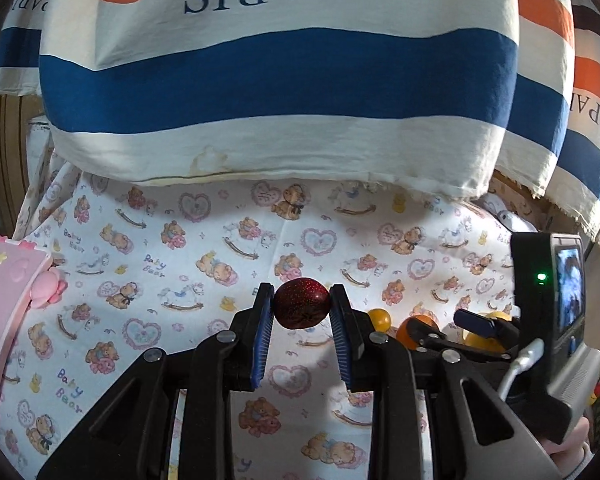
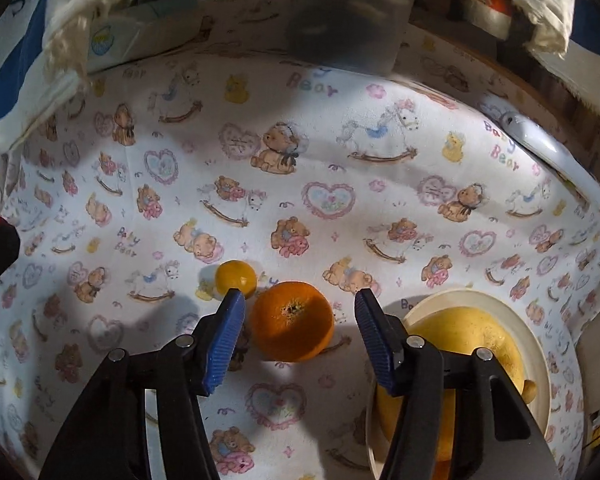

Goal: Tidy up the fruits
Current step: 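Close the right tool on the orange lying on the cloth, then lift the orange with the right tool and carry it over the plate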

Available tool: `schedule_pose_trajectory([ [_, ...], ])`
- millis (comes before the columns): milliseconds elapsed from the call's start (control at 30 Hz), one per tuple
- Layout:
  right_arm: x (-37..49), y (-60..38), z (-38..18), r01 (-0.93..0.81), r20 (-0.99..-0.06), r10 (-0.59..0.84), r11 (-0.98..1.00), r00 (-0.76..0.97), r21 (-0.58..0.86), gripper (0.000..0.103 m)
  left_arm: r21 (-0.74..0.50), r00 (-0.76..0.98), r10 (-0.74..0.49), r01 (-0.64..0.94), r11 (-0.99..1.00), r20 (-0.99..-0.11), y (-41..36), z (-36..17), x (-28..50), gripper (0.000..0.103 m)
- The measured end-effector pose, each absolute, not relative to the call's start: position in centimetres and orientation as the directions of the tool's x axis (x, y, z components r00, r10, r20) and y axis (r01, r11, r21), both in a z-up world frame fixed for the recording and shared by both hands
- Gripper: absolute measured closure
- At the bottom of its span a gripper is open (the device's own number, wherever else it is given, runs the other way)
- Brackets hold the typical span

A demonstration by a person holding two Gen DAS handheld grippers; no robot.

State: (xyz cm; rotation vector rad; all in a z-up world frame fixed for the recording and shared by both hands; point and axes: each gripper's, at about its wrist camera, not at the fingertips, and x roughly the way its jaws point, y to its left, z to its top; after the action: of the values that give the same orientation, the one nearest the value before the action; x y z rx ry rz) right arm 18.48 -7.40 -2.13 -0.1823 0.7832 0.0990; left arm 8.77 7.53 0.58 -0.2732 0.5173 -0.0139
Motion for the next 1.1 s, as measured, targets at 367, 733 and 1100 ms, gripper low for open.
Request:
schedule_pose_trajectory([
  [367,19.8,-5.0,-4.2,-0.198,-0.743,-0.108,0.929,0.660,-0.311,0.038,-0.224,0.875,-0.076,-0.038,0.974,-0.478,6.6,1.4,8.2,0.076],
  [733,18.1,-6.2,-3.5,-0.244,-0.740,0.044,0.956,0.671,-0.165,0.054,-0.231,0.871,-0.052,-0.072,0.970,-0.488,7.5,1.2,8.4,0.076],
  [1100,14.7,-8.2,-2.2,-0.362,-0.752,0.293,0.929,0.591,0.078,0.054,-0.241,0.872,-0.085,-0.039,0.970,-0.482,7.3,2.2,7.8,0.076],
])
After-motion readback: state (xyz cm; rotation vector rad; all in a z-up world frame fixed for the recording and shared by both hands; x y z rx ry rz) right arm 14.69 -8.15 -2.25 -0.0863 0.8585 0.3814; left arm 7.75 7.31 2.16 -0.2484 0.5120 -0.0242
